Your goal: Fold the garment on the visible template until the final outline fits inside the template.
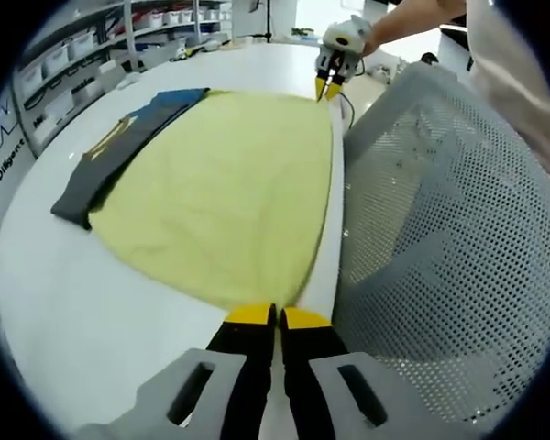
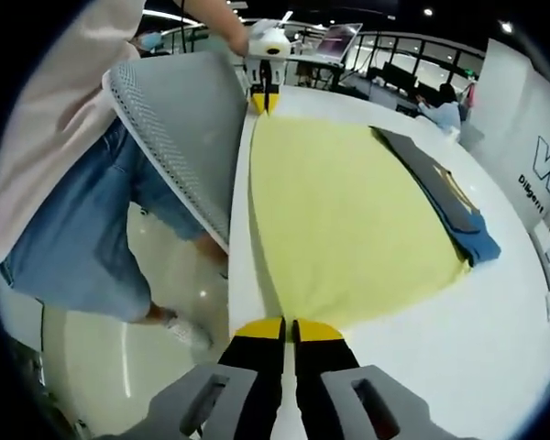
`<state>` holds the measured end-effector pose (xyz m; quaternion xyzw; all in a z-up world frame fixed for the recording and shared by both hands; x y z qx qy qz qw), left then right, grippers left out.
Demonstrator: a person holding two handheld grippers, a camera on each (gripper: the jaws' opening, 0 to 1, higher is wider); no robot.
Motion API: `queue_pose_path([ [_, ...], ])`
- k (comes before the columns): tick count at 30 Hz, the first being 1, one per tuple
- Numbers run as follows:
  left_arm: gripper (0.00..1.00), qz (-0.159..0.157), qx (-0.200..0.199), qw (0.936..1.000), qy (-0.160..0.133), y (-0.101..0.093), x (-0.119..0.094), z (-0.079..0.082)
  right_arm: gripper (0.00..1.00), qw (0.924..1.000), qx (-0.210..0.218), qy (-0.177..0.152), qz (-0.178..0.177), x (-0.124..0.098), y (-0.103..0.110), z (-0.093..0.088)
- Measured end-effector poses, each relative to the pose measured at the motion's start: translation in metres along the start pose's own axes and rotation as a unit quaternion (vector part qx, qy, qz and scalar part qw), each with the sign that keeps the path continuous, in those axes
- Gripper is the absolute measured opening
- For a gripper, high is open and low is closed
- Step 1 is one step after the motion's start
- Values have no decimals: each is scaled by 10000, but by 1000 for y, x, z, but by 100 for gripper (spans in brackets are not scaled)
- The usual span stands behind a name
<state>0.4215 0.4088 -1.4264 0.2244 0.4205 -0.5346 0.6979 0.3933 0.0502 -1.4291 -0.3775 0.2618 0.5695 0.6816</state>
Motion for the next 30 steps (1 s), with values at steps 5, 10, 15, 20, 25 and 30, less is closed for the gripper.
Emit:
queue_pose_path([
  [5, 1, -179, -39, 9998, 10, -4, -14, 9, 0, 9998, 69, -65, 198, -14, -2, 11],
  [10, 1, -420, 2, 9991, 49, -8, -26, 17, 0, 9993, 75, -102, 347, -29, -7, 19],
  [15, 1, -526, -18, 9986, -2, -5, -42, 31, 0, 9984, 125, -213, 502, -46, -14, 31],
  [20, 1, -482, -166, 9985, -209, 12, -59, 53, 0, 9987, 128, -277, 411, -60, -39, 38],
  [25, 1, -290, -170, 9985, -424, 41, -78, 83, 0, 9993, 89, -347, 131, -74, -76, 47],
  [30, 1, -106, -77, 9984, -559, 73, -91, 111, 0, 9992, 88, -377, -131, -84, -120, 55],
])
Point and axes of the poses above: the point that each gripper's makers call its tool centre point, and the gripper's own axes: x roughly forward along the fingers, y roughly to its left, z roughly out of its top, the point moved 2 cm from there along -x, roughly backward along the fingers, and after that the axes turned 9 degrees about -x, right-handed, at the moved point
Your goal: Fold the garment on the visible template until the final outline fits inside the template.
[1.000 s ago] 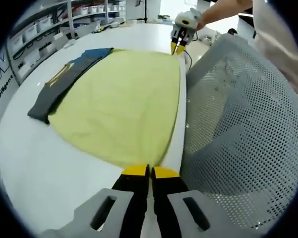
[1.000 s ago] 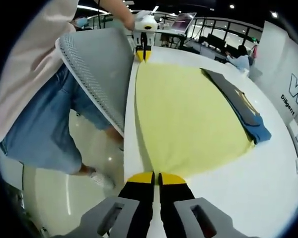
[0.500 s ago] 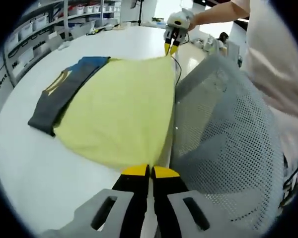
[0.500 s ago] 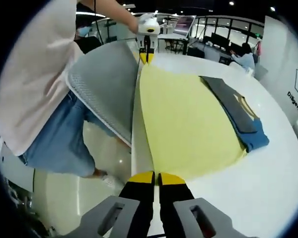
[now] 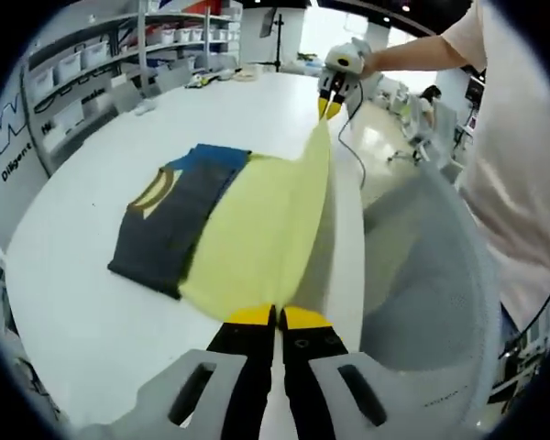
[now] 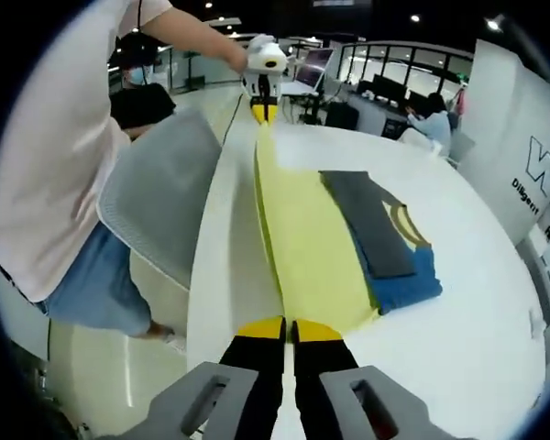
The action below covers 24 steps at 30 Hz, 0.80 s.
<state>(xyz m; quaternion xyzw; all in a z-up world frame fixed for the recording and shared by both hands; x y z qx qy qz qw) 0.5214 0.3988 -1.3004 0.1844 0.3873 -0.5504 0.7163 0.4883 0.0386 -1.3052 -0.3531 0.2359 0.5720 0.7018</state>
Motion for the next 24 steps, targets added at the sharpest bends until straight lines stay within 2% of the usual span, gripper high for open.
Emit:
queue_pose_path([
  [2, 1, 59, 38, 10000, -34, 11, -2, 9, 0, 10000, -42, 4, -84, -2, -16, 2],
  [4, 1, 112, 60, 9999, -82, 29, -5, 21, 0, 9998, -2, -23, -219, -4, -40, 6],
  [6, 1, 148, 48, 9998, -114, 38, -6, 28, 0, 9995, 30, -9, -311, -4, -57, 6],
  [13, 1, 348, -232, 9984, -375, 95, -8, 61, 0, 9983, 100, 132, -553, 2, -114, 7],
  [24, 1, 540, -522, 9964, -393, 152, 12, 80, 0, 9951, 471, 267, -824, 25, -181, -4],
])
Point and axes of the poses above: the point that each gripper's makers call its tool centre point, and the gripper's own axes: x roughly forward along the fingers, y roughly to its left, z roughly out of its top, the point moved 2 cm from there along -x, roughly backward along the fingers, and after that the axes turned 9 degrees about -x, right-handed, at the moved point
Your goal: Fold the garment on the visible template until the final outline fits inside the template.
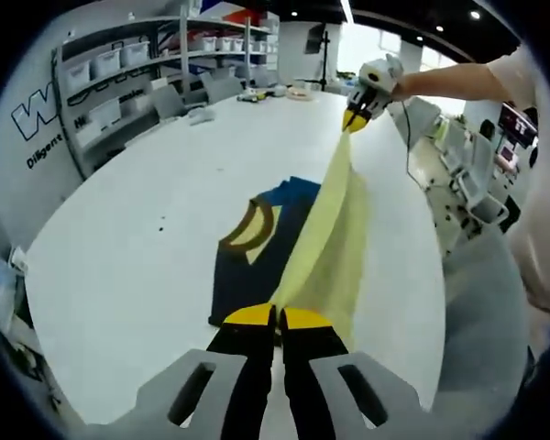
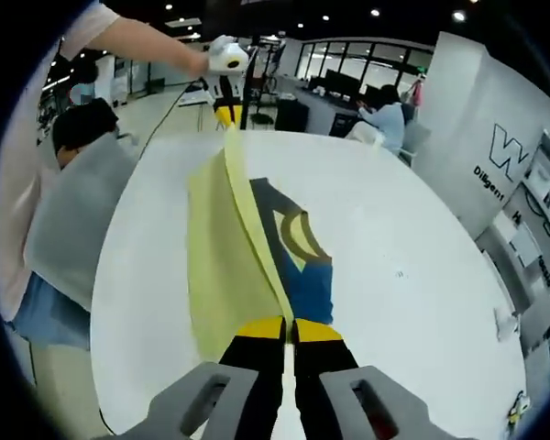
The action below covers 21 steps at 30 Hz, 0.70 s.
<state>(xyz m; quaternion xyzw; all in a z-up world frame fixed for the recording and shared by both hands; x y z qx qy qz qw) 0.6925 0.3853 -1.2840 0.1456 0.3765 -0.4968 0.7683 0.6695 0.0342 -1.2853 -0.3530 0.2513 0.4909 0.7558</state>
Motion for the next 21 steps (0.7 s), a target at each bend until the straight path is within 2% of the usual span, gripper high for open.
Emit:
queue_pose_path([
  [4, 1, 125, -152, 9998, 1, 19, 12, 4, 0, 9998, 130, 81, -100, 15, -18, -4],
  [10, 1, 272, -273, 9992, 98, 47, 33, 3, 0, 9989, 357, 225, -190, 39, -37, -14],
  [21, 1, 454, -584, 9969, 248, 77, 63, -2, 0, 9942, 899, 510, -292, 75, -57, -37],
])
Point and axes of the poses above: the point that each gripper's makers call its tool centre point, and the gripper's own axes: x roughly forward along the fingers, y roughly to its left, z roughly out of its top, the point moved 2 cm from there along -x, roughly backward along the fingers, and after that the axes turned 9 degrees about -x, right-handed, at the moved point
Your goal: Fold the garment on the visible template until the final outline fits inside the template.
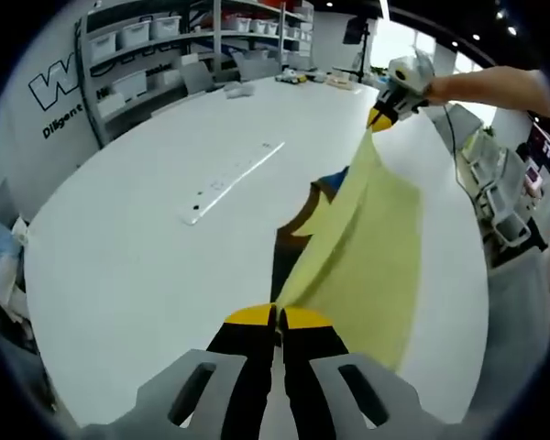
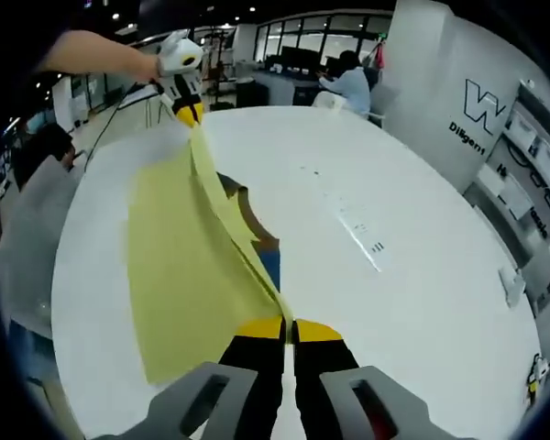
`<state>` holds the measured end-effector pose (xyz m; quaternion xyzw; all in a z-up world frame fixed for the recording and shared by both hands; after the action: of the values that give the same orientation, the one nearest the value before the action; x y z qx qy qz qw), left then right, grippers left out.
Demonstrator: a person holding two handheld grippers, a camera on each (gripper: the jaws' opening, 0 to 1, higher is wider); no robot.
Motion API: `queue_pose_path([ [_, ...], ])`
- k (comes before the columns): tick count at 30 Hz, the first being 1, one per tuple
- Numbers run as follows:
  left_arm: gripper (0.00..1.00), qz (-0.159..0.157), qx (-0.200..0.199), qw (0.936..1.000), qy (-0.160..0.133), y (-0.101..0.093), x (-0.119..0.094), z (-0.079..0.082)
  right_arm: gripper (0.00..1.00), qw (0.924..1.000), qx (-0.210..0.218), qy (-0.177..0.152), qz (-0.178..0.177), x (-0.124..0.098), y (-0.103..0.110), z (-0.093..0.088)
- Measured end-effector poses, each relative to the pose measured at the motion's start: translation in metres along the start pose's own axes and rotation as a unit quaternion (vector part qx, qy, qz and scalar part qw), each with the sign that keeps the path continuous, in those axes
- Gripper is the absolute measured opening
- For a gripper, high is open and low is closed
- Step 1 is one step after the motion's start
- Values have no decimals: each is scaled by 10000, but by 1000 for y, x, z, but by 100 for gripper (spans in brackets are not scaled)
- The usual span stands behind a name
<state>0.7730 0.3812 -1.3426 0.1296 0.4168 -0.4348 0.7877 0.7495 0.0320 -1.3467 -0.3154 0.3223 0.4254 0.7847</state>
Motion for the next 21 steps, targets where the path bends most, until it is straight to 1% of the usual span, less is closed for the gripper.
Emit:
queue_pose_path([
  [4, 2, 94, -245, 9996, -39, 9, 11, 1, 0, 9999, 124, 97, -59, 11, -4, -6],
  [9, 2, 200, -439, 9988, 52, 17, 23, -5, 0, 9994, 301, 127, -116, 22, -9, -11],
  [10, 2, 213, -592, 9980, 57, 19, 26, -7, 0, 9993, 335, 131, -131, 24, -10, -11],
  [13, 2, 327, -756, 9966, 62, 25, 31, -10, 0, 9988, 417, 213, -161, 34, -13, -15],
  [15, 2, 392, -969, 9945, 37, 28, 35, -10, 0, 9982, 509, 253, -204, 39, -15, -15],
  [16, 2, 411, -990, 9942, 18, 29, 36, -10, 0, 9977, 581, 269, -212, 41, -15, -16],
  [18, 4, 496, -1054, 9932, -29, 31, 36, -11, 0, 9973, 577, 349, -284, 47, -18, -18],
  [19, 4, 693, -1036, 9922, -10, 35, 34, -14, 0, 9963, 693, 405, -312, 46, -17, -19],
  [20, 5, 717, -930, 9931, -36, 35, 31, -15, 2, 9962, 711, 369, -353, 45, -17, -19],
  [21, 6, 725, -951, 9928, -61, 35, 27, -18, 5, 9962, 666, 347, -437, 45, -19, -20],
])
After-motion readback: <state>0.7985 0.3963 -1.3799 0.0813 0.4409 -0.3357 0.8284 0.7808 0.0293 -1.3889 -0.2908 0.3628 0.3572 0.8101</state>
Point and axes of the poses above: the point that each gripper's makers call its tool centre point, and the gripper's own axes: x roughly forward along the fingers, y roughly to its left, z roughly out of its top, the point moved 2 cm from there along -x, roughly backward along the fingers, and after that the axes turned 9 degrees about -x, right-handed, at the moved point
